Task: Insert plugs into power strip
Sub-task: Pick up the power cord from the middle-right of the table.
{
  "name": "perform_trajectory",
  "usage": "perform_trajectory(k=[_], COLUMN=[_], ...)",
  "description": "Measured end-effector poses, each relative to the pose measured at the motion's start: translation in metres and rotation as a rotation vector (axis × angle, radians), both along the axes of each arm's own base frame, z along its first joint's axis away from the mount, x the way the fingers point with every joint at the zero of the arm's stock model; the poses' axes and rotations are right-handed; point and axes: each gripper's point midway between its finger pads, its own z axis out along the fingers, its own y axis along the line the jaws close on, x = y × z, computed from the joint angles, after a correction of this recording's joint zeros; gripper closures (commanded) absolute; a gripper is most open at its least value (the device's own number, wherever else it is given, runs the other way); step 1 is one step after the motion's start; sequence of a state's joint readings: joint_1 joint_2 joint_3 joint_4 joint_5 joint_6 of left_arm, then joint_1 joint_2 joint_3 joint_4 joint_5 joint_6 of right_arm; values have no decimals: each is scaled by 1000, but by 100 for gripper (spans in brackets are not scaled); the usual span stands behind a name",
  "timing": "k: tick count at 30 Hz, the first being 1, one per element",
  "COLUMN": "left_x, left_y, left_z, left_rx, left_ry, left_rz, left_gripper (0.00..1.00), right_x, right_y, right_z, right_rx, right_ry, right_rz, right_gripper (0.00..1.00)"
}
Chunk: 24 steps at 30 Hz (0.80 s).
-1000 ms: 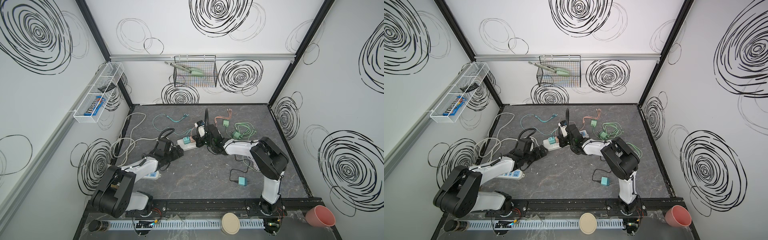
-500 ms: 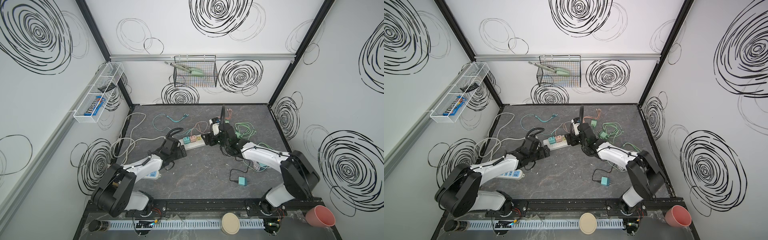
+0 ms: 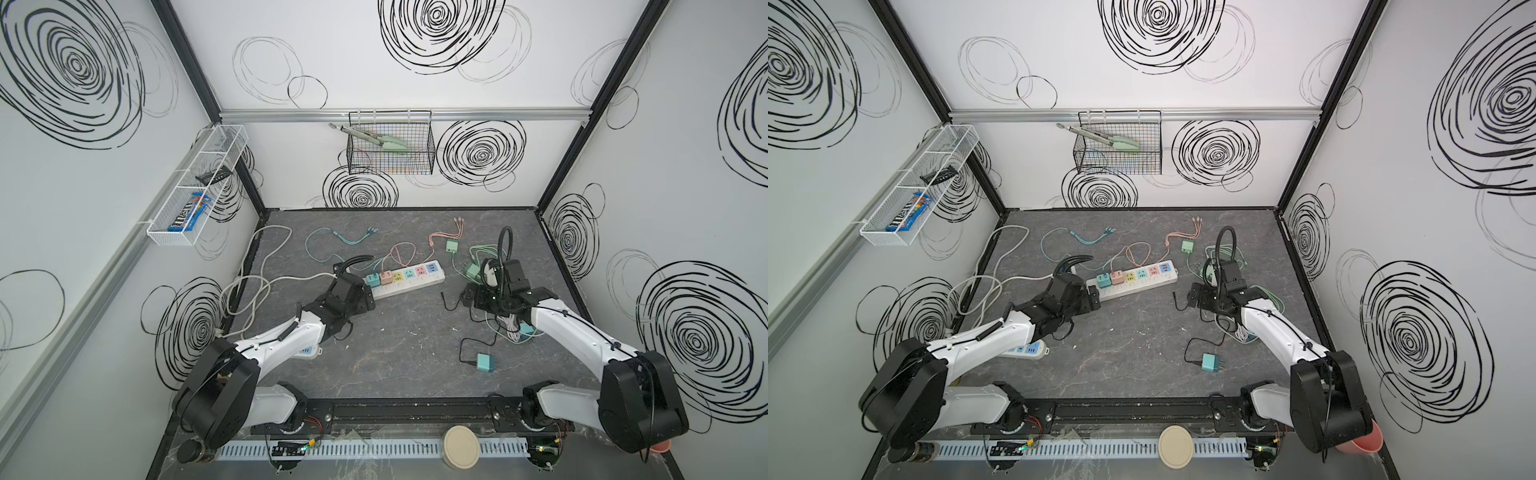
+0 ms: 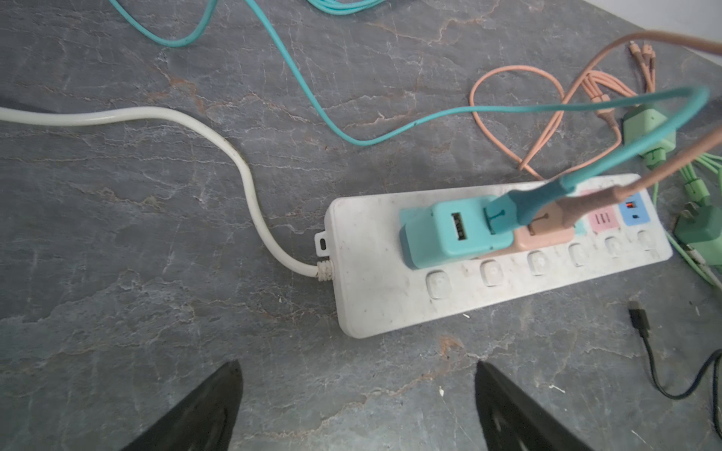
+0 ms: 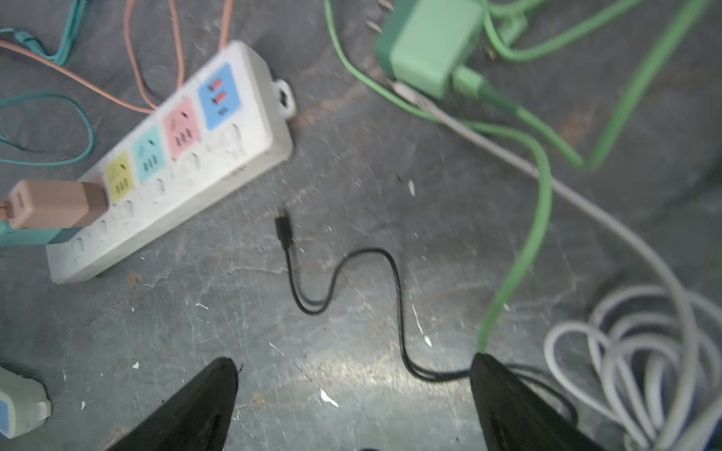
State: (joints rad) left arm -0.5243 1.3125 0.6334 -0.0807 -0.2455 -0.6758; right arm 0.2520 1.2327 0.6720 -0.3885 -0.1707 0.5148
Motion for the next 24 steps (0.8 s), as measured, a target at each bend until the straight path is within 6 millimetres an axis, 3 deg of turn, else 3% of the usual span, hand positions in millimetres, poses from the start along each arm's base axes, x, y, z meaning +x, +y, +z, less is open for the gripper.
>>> perform_trajectory(k=[4, 7, 13, 24], left_x=[0, 0, 1, 0], left_y=[0, 0, 2, 6], left_z=[0, 0, 0, -4], left_rx=[-1, -2, -4, -29], left_ry=[-1, -1, -5, -2], left_rz=[0, 0, 6, 2], left_gripper=[4, 4, 4, 4], right_x=[-32, -38, -22, 15], right_y=[-19, -28, -42, -39], right_z=[-31, -36, -29, -40], right_rx=[18, 41, 195, 250], right_ry=[143, 181, 132, 51], right_rz=[-89, -149, -238, -211], right_gripper=[3, 3, 1, 29])
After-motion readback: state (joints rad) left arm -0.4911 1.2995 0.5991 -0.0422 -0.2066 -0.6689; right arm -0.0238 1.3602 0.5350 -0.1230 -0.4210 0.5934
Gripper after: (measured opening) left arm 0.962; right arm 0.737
